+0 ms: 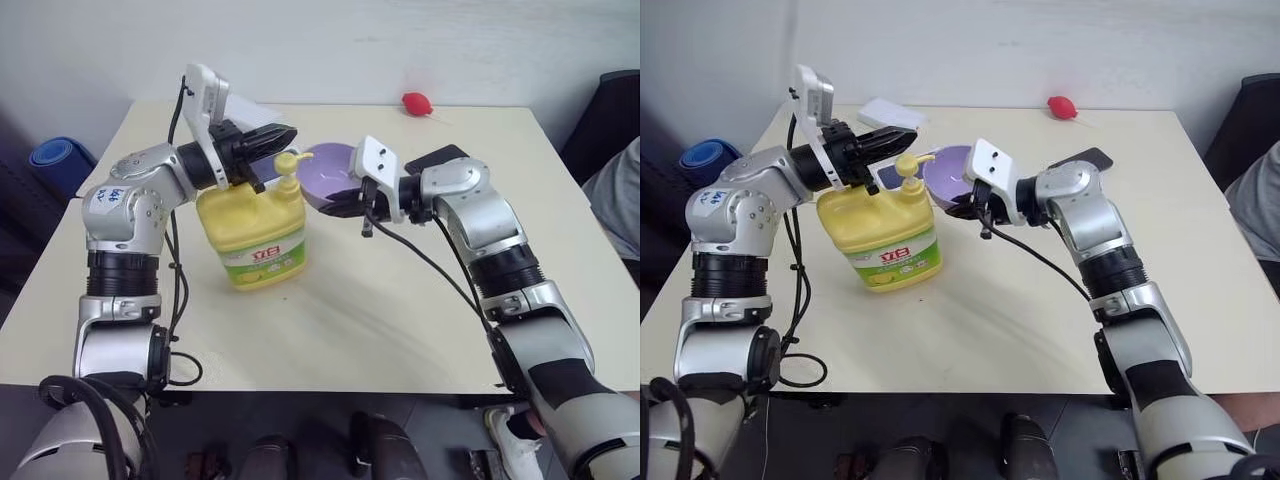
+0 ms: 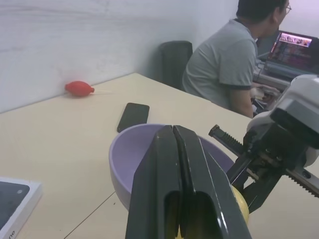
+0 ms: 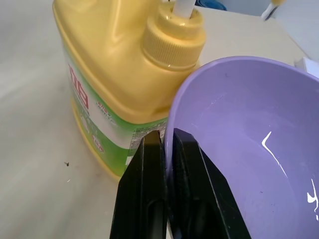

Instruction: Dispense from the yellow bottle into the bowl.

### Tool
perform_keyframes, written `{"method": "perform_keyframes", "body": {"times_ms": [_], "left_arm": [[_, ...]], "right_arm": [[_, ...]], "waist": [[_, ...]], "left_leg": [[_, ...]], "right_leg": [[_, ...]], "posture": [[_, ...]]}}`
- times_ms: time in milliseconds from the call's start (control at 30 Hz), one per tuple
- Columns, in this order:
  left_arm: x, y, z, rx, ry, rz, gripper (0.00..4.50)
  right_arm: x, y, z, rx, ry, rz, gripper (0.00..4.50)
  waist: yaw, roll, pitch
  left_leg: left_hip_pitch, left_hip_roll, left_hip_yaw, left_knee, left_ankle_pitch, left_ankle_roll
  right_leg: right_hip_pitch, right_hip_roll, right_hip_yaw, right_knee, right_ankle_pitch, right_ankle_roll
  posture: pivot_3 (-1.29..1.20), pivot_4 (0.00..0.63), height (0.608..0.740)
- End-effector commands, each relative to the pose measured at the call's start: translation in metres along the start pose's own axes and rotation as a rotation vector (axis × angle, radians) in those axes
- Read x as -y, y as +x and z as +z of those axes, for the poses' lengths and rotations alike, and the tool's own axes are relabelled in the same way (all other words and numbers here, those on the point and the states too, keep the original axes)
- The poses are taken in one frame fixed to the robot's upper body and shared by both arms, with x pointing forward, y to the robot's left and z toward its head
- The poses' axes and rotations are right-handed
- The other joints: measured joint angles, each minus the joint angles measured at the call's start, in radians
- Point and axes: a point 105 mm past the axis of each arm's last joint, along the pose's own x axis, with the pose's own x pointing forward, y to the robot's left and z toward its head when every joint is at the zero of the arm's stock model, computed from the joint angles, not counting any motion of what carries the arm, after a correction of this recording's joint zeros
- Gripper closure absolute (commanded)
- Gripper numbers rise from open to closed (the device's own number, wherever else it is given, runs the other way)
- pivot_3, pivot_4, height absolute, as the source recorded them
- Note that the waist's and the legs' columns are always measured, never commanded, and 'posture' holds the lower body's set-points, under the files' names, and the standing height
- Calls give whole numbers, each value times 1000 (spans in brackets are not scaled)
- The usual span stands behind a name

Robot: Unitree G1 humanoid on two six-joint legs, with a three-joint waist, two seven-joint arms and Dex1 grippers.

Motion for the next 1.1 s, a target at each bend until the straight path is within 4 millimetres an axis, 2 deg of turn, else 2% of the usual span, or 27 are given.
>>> {"method": "perform_keyframes", "body": {"times_ms": [33,200,567,700,867,1100], "left_arm": [[10,-1,4,-21,45,-62,4483],[15,-2,0,-35,40,-90,4483],[13,-2,16,35,42,-82,4483],[14,-4,7,-10,40,-82,4483],[15,-6,-24,-145,24,-69,4483],[8,-8,-54,-255,-17,-14,4483]], "right_arm": [[4,-4,21,46,-68,-15,4500],[4,-5,25,49,-80,-12,4500],[3,-3,23,47,-73,-6,4500],[3,-3,23,48,-74,-6,4500],[2,-3,27,62,-87,-9,4500],[1,-2,34,73,-110,1,4500]], "waist": [[-1,0,0],[0,0,0],[0,0,0],[0,0,0],[-1,0,0],[1,0,0]], "left_leg": [[0,0,0,0,0,0],[0,0,0,0,0,0],[0,0,0,1,0,0],[0,0,0,1,0,0],[0,0,0,1,0,0],[1,0,0,4,0,0]], "right_leg": [[0,0,0,0,0,0],[0,0,0,0,0,0],[0,0,0,1,0,0],[0,0,0,1,0,0],[0,0,0,1,0,0],[1,0,1,4,0,0]], "posture": [[0,150,740],[0,150,740],[0,150,740],[0,150,740],[0,150,740],[0,150,740]]}}
